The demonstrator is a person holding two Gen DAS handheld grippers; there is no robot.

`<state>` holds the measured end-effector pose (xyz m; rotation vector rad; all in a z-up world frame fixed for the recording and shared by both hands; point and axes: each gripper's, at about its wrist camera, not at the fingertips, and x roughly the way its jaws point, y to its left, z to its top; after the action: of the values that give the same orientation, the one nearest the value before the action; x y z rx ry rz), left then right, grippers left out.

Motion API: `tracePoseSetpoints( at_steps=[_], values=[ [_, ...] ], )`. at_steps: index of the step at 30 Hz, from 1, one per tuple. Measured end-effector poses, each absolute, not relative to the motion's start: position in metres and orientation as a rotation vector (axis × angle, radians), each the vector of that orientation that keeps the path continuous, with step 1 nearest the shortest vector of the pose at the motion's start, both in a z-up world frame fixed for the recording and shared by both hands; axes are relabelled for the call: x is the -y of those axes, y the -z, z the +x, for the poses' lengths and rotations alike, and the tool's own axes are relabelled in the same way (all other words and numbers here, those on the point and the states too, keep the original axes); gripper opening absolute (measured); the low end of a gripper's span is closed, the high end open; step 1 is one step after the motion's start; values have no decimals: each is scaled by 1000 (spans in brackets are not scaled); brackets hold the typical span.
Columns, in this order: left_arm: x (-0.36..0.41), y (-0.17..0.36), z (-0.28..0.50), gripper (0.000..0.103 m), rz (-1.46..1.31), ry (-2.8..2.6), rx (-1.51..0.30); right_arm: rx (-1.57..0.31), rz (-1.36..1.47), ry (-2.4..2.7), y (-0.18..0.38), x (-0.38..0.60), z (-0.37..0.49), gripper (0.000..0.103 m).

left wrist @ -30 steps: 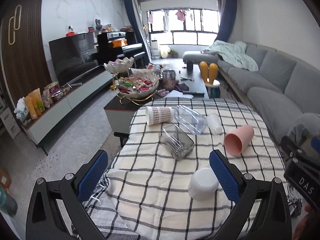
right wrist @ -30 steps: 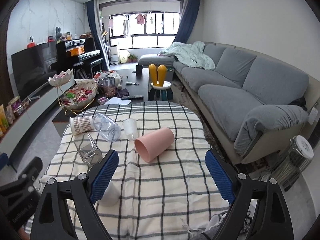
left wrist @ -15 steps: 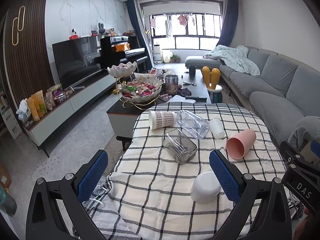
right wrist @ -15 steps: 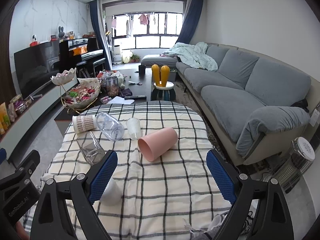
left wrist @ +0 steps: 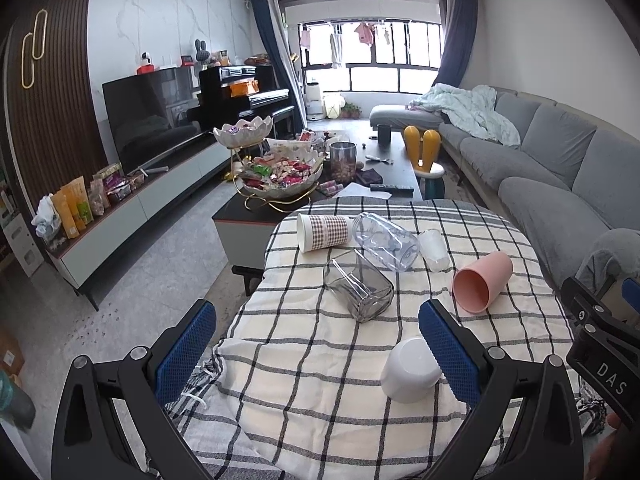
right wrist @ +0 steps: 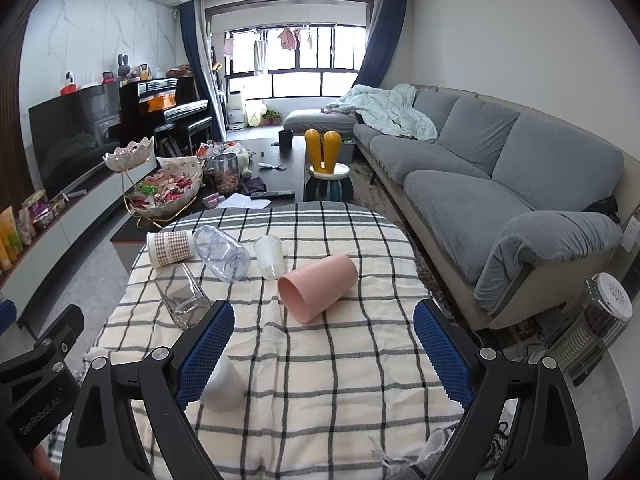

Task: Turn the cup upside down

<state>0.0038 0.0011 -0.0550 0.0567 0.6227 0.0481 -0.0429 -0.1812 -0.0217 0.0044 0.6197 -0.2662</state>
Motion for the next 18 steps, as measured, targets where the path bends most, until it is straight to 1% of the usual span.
tracePoseSetpoints(
  at_steps=[18],
  values=[
    [-2,53,6,103,56,-46,-617,-617,5,267,21,179,-43,91]
  ],
)
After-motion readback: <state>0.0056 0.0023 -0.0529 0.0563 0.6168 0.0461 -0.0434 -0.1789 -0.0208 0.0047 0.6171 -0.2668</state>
